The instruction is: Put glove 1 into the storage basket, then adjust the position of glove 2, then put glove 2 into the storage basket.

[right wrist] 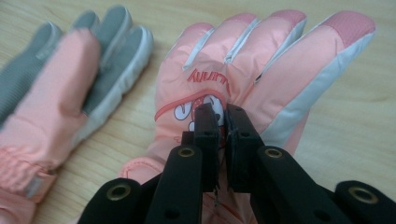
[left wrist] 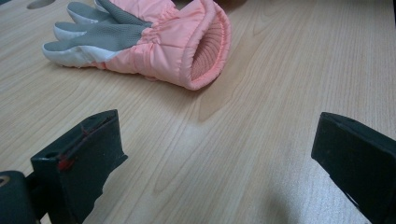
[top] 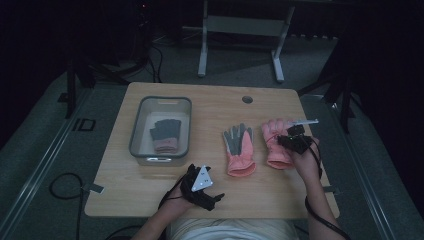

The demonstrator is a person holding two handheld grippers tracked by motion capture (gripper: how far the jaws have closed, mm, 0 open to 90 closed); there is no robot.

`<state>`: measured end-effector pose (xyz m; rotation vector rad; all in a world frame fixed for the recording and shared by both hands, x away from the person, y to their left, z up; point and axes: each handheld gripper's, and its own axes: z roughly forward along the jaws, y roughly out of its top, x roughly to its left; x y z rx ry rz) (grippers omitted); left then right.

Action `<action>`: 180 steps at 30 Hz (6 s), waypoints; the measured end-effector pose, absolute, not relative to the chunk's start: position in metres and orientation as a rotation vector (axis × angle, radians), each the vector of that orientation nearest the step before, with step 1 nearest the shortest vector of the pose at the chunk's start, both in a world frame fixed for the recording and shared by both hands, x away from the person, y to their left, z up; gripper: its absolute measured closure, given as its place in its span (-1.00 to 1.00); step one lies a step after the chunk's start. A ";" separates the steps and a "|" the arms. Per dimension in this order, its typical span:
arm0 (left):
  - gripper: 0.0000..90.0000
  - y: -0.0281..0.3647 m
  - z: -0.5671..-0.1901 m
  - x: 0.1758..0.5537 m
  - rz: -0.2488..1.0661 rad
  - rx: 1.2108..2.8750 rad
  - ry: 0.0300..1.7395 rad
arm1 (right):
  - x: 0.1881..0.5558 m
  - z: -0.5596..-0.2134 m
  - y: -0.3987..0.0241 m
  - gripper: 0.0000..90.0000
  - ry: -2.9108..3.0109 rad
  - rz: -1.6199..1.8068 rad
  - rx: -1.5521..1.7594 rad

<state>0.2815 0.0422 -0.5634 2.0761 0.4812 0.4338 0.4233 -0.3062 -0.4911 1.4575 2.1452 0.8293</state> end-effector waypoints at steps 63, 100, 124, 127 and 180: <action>-0.97 0.046 -0.563 0.285 0.449 2.089 0.505 | 0.402 -0.492 -0.188 0.72 2.365 0.968 1.342; -0.89 0.042 -0.539 0.284 0.356 1.992 0.643 | 0.384 -0.464 -0.229 0.25 2.291 1.042 1.156; -0.67 -0.006 -0.479 0.384 0.540 2.019 0.975 | 0.406 -0.467 -0.209 0.68 2.279 1.061 1.074; -0.61 -0.007 -0.484 0.395 0.447 2.014 1.028 | 0.407 -0.472 -0.204 0.43 2.285 1.032 1.061; 0.70 0.007 -0.473 0.420 0.058 1.999 1.107 | 0.432 -0.469 -0.211 0.33 2.420 1.271 1.421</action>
